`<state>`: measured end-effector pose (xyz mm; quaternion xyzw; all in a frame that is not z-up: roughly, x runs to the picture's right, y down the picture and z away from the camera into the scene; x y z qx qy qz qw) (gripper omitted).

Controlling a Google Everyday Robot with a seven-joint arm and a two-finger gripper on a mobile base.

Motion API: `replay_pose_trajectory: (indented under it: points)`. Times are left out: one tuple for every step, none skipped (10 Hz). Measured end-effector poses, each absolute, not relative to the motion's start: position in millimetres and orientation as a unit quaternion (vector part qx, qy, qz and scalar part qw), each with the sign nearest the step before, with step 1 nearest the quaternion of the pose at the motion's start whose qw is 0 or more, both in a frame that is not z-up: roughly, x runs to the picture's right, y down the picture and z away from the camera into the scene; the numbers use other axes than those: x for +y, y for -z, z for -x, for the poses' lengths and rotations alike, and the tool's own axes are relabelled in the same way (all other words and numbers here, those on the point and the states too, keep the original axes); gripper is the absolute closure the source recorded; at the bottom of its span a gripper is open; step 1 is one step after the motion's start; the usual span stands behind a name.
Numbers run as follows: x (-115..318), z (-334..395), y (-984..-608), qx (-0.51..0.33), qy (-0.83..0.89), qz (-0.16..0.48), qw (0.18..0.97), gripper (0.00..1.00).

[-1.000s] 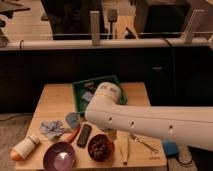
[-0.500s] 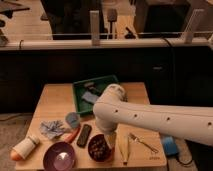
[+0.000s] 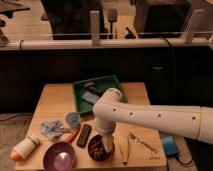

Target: Place grapes in table surface

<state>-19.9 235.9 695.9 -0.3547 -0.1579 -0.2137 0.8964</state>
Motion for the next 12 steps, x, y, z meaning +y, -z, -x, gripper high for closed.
replay_pose_trajectory:
  points:
    - [239, 19, -700, -0.156, 0.207, 0.359, 0.896, 0.31]
    - [241, 19, -702, -0.155, 0.201, 0.363, 0.897, 0.31]
    - [245, 18, -704, -0.152, 0.195, 0.365, 0.897, 0.31]
    - [246, 18, -705, -0.152, 0.193, 0.366, 0.898, 0.31]
    - [249, 18, -705, -0.150, 0.191, 0.366, 0.898, 0.31]
    - [252, 19, -705, -0.149, 0.189, 0.367, 0.899, 0.31]
    - [257, 18, -705, -0.148, 0.188, 0.368, 0.899, 0.31]
    - [261, 18, -705, -0.147, 0.189, 0.367, 0.899, 0.31]
    - [263, 17, -706, -0.147, 0.189, 0.367, 0.899, 0.31]
    - [266, 16, -709, -0.146, 0.189, 0.366, 0.900, 0.31]
    - [269, 15, -712, -0.146, 0.188, 0.365, 0.900, 0.31]
    - [271, 15, -714, -0.147, 0.189, 0.364, 0.900, 0.31]
